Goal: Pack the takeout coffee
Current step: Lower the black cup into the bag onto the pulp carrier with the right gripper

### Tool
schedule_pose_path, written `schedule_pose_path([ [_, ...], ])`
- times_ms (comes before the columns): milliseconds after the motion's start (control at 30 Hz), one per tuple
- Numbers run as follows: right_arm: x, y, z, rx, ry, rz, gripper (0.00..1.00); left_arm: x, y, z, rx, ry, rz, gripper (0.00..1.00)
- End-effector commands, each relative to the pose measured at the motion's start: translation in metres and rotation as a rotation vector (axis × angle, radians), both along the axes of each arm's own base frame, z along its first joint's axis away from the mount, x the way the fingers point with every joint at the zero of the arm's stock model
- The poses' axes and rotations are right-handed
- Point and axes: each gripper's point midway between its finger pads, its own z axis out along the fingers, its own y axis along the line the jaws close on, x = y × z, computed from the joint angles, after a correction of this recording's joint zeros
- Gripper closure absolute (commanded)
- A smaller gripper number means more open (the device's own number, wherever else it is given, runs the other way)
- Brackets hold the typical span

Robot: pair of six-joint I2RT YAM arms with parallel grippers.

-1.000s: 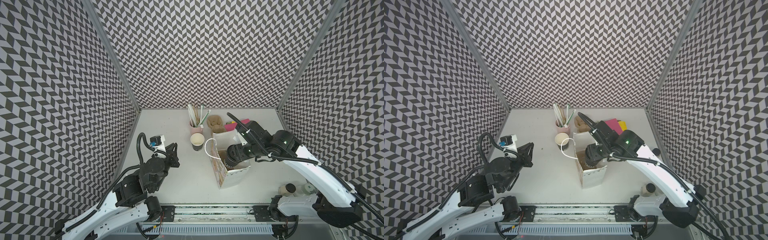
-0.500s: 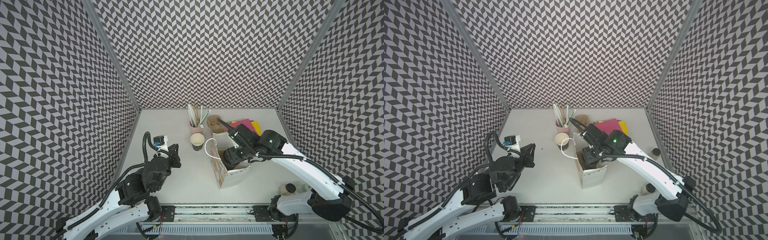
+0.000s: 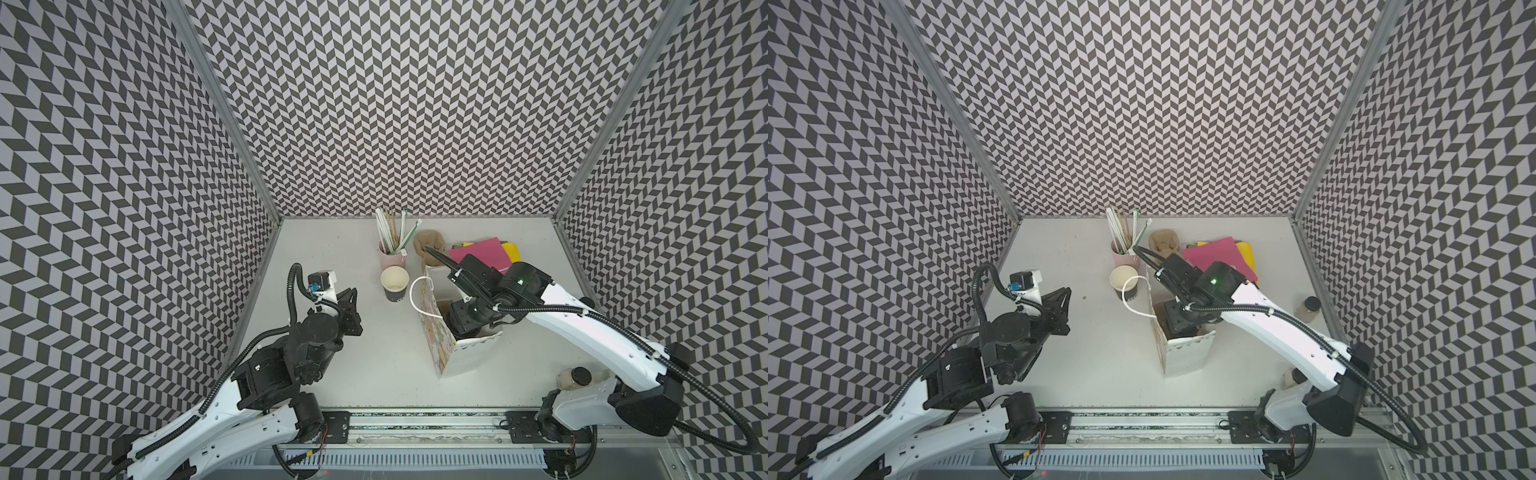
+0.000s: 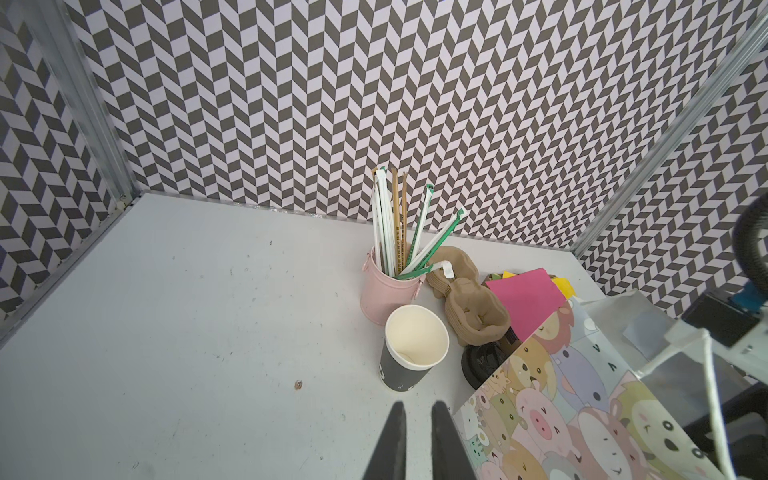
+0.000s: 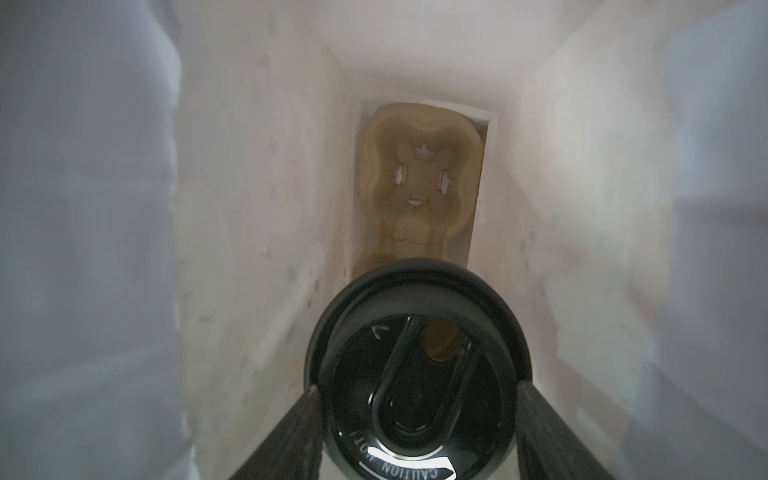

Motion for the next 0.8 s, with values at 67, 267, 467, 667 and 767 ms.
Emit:
schedule_pose_path([
  [67, 0.002, 0.0, -0.004, -0.015, -0.007, -0.009, 1.0, 0.001, 0.005, -0.004, 0.022, 0.01, 0.022, 0.85],
  [267, 0.003, 0.001, -0.009, -0.029, 0.003, -0.009, 1.0, 0.001, 0.004, -0.006, 0.03, 0.015, 0.023, 0.85],
  [467, 0.001, 0.002, -0.016, -0.042, 0.024, -0.004, 1.0, 0.002, 0.003, -0.007, 0.035, 0.019, 0.021, 0.85],
  [667, 0.001, 0.0, -0.024, -0.066, 0.036, -0.005, 1.0, 0.002, 0.003, -0.008, 0.041, 0.022, 0.021, 0.85],
  [767, 0.002, 0.0, -0.026, -0.071, 0.038, -0.006, 1.0, 0.002, 0.003, -0.007, 0.04, 0.021, 0.022, 0.85],
])
